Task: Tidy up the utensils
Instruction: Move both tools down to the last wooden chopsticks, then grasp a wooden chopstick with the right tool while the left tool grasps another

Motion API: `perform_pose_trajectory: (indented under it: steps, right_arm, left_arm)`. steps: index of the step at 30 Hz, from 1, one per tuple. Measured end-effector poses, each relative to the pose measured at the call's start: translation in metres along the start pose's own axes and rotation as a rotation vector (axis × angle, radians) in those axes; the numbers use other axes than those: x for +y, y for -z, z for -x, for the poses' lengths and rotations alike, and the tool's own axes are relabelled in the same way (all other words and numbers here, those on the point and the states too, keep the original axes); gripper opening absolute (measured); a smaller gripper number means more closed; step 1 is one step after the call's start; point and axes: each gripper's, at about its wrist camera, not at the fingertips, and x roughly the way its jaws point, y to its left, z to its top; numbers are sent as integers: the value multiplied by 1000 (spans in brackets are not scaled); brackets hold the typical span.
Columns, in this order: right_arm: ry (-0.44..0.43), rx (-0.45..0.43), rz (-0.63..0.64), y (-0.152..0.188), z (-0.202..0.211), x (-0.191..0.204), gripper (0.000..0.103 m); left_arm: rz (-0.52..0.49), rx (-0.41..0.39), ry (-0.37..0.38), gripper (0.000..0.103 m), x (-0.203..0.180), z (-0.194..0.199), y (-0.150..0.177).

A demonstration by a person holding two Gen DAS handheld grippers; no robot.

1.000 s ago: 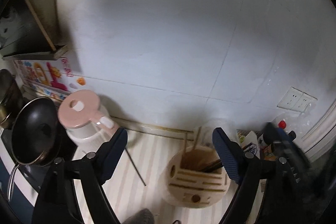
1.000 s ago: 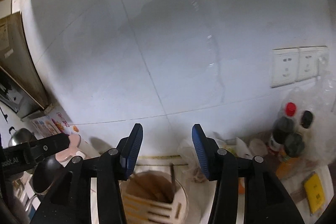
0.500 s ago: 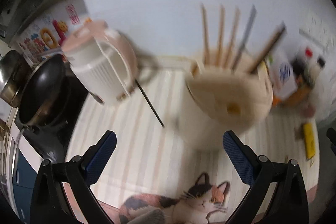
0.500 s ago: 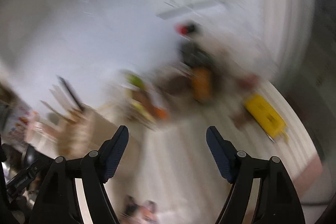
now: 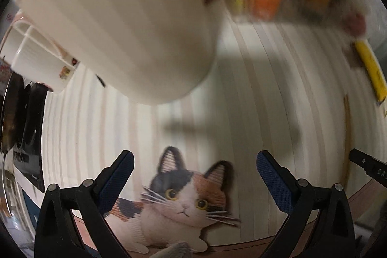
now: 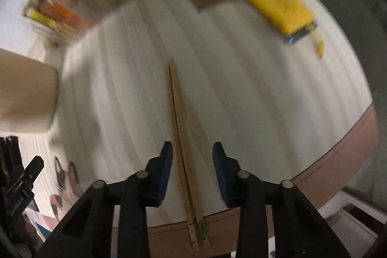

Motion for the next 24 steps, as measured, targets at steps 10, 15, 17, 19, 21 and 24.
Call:
perform_pose_trajectory:
  steps: [10,15,17,19,21,24]
  right_arm:
    - [53,12,122,5,-5,1,4]
    - [100,5,25,2,5,-49,4]
    - [108,7,-9,0,9,-72,4]
    - [134,5,-41,-2,13,-95,4]
    - [154,4,-73,-3,16,-114,4]
    - [164,1,-109,-2,19,-136,4]
  left_arm:
    - [-96,16,15,103,-48,2,0]
    - [-148,61,113,103,-92,6,-1]
    - [-169,92,166,103,-115,4,0]
    - [-203,118,206,101,-140,1,0]
    - [-234,131,217,92,-160,-1,2]
    - [-278,145,220,76,-187,-5,5]
